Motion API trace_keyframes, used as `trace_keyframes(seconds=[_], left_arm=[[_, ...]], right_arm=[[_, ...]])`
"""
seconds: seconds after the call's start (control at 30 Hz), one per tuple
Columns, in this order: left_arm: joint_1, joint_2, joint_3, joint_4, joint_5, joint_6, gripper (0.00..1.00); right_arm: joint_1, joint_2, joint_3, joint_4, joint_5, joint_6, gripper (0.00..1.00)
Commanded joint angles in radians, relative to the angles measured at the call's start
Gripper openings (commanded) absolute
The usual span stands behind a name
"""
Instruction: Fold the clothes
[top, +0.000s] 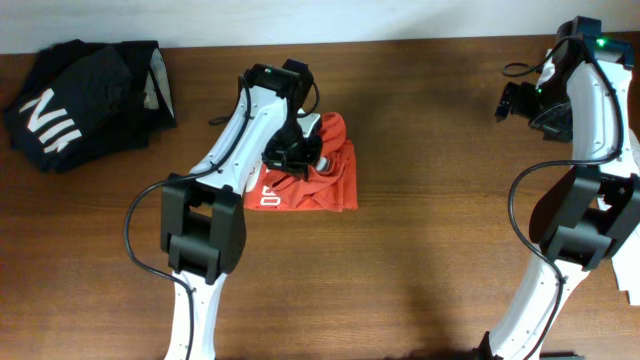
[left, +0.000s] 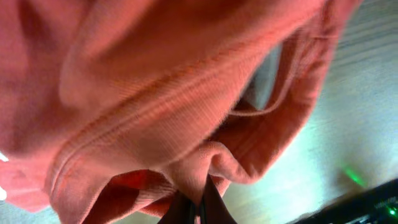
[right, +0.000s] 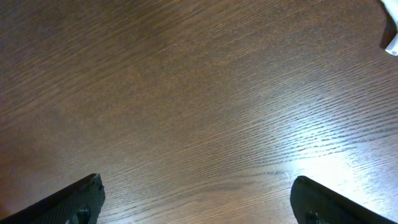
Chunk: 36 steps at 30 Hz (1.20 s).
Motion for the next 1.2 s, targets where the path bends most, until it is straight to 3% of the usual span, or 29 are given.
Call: trace_keyframes(seconds=[0.0,0.2,0.23,0.3,0.33,0.5,0.6,0.67,0.8,1.03,1.17], left_arm=[[-0.06,-0.053,0.045,-0.002,0.027,-0.003,0.02],[-0.171,-0.041,0.031,0.029,0.026,-0.029,0.03],[-0.186,-0.041,0.031,0.036,0.026,-0.029,0.06],[-0.218,-0.041,0.031,0.039,0.026,-0.028,0.26],[-0.232,-0.041,0.031,0.04,0.026,-0.028,0.27],[-0.266,-0.042,0.079,0.011,0.014,0.013,0.21],[-0.234,-0.042,0.19,-0.021,-0.151,-0.053,0.37],[-0.17,-0.042,0.224,-0.005,-0.174,-0.077,0.53],[-0.099,-0.028,0.144,0.01,-0.077,-0.077,0.54],[-0.123,0.082,0.08,0.099,0.103,-0.078,0.54],[-0.121,0.138,0.08,0.104,0.1,-0.093,0.54]], right_arm=[[-0.005,-0.009,0.002,0.0,0.009,-0.002,0.99],[-0.005,-0.009,0.002,0.0,0.009,-0.002,0.99],[-0.005,-0.009,0.002,0.0,0.009,-0.002,0.99],[-0.005,-0.009,0.002,0.0,0.009,-0.002,0.99],[-0.005,-0.009,0.002,0.0,0.009,-0.002,0.99],[-0.005,-0.009,0.002,0.0,0.009,-0.002,0.99],[-0.005,-0.009,0.002,0.0,0.009,-0.002,0.99],[-0.005,-0.009,0.002,0.0,0.009,-0.002,0.99],[-0.005,-0.009,0.002,0.0,0.009,-0.002,0.99],[-0.005,-0.009,0.002,0.0,0.009,-0.002,0.99],[-0.005,-0.009,0.002,0.0,0.009,-0.002,0.99]])
